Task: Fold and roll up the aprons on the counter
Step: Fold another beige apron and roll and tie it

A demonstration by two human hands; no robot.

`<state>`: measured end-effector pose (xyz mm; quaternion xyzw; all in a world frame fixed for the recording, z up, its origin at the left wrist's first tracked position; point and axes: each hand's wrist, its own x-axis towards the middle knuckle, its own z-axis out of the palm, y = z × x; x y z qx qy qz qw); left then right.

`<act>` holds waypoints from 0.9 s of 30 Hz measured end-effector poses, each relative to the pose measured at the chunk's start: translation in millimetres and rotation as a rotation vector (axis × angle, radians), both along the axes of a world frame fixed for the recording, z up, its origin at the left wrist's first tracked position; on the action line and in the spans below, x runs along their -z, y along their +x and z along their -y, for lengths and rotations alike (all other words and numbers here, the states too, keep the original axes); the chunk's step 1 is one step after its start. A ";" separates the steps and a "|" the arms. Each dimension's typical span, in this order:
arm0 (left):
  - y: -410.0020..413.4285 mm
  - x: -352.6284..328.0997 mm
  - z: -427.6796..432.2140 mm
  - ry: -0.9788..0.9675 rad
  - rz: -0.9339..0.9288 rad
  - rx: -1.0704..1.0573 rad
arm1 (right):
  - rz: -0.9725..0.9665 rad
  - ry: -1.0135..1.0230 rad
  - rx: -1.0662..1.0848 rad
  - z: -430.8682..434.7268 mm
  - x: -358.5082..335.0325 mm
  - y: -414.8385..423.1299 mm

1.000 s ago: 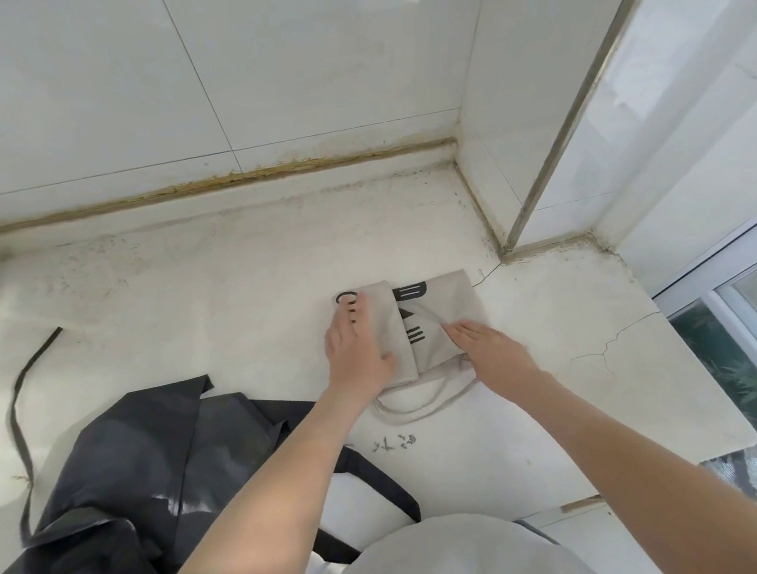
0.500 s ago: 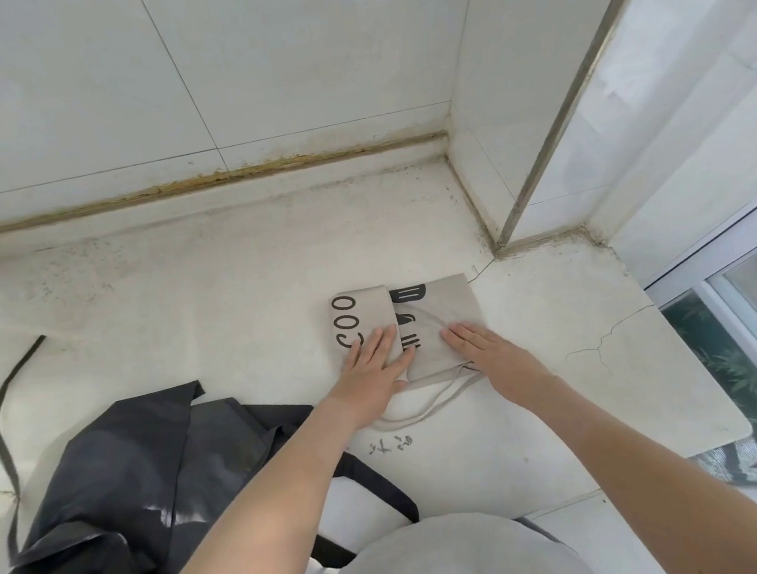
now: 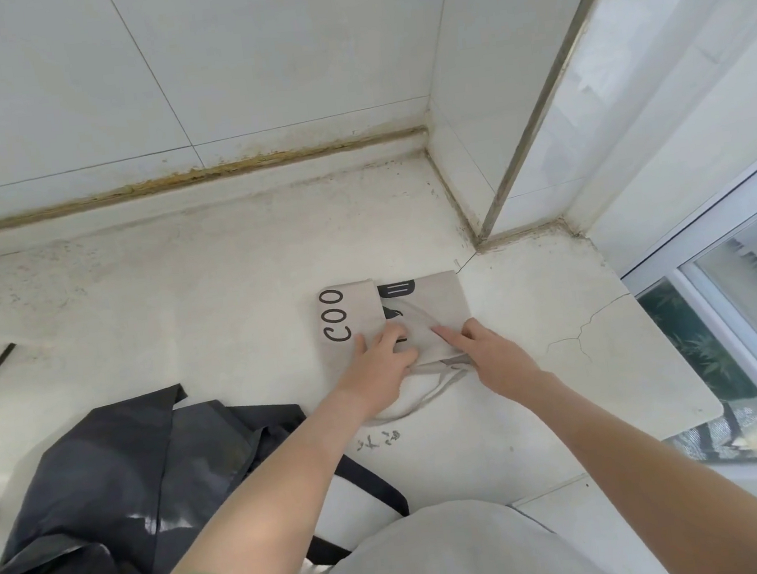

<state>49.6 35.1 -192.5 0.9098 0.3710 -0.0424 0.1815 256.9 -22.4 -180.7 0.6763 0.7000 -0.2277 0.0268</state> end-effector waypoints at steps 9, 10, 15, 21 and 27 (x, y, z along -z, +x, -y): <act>-2.1 -5.1 -4.7 -0.020 0.075 -0.052 | -0.122 0.002 0.234 -9.2 -2.8 0.5; -0.4 -3.3 -4.0 0.000 0.047 -0.052 | -0.109 -0.006 0.269 -9.3 -5.7 0.0; 4.5 4.3 -1.1 0.025 0.039 -0.046 | -0.324 0.036 0.329 -6.4 -6.2 1.0; 5.3 3.0 -4.3 0.023 0.120 -0.092 | -0.694 0.008 0.628 -9.1 -12.4 -0.1; 6.0 2.9 -0.6 0.109 -0.032 -0.050 | -1.240 -0.184 0.977 -17.6 -14.7 4.8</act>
